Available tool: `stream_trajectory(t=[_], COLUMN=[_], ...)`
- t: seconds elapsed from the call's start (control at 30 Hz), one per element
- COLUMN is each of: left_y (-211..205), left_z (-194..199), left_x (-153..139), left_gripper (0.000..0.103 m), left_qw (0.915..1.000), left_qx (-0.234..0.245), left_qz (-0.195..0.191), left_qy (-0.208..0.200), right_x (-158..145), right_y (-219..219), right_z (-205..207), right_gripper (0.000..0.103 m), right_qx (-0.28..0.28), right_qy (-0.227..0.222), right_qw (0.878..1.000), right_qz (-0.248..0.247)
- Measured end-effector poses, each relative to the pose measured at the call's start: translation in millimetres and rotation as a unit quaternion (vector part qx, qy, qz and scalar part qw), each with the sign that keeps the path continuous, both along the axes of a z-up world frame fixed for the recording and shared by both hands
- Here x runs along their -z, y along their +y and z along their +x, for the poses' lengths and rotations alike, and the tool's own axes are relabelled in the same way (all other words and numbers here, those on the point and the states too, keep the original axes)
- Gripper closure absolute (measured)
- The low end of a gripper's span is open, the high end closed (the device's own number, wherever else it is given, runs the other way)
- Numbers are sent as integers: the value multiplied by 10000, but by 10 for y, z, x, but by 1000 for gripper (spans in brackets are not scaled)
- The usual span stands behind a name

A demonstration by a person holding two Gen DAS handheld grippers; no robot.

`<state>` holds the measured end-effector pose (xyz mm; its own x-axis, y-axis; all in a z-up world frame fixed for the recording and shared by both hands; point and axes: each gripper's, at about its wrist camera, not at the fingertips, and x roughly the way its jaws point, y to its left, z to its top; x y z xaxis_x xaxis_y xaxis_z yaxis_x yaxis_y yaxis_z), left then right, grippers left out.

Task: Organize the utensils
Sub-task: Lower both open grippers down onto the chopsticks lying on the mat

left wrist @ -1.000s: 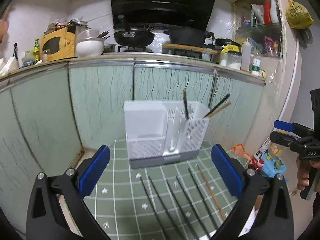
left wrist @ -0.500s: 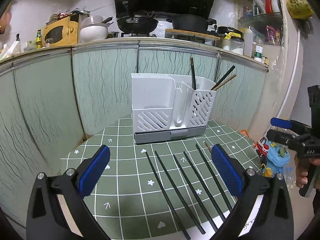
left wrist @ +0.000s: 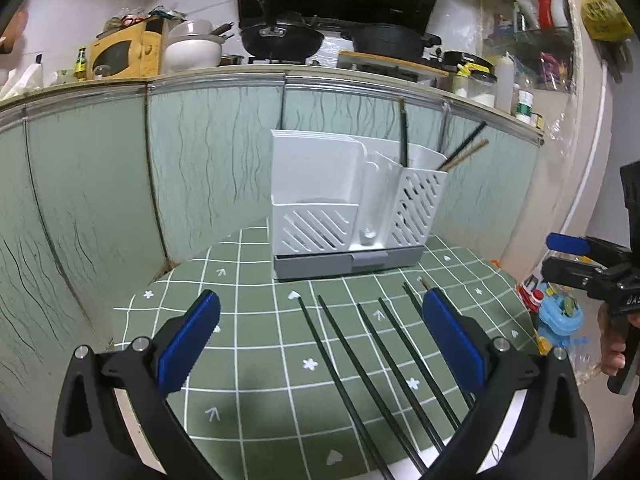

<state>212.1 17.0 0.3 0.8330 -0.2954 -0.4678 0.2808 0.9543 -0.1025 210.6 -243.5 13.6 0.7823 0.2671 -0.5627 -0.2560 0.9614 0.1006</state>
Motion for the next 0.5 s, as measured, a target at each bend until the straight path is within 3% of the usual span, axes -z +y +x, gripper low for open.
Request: stream_trajectory(t=[0.2, 0.5], left_y=[63, -1], left_z=[-7, -238], left_x=[12, 101], left_gripper=[5, 5], left_qw=[9999, 9996], left_qx=[-120, -65], left_qz=[36, 256], left_qy=[60, -23], right_x=[-33, 214], right_y=[-76, -60], right_z=[-103, -388], right_gripper=[7, 7], right_qx=[225, 397], right_qy=[-121, -271], right_qw=[9997, 9975], right_qz=[-46, -528])
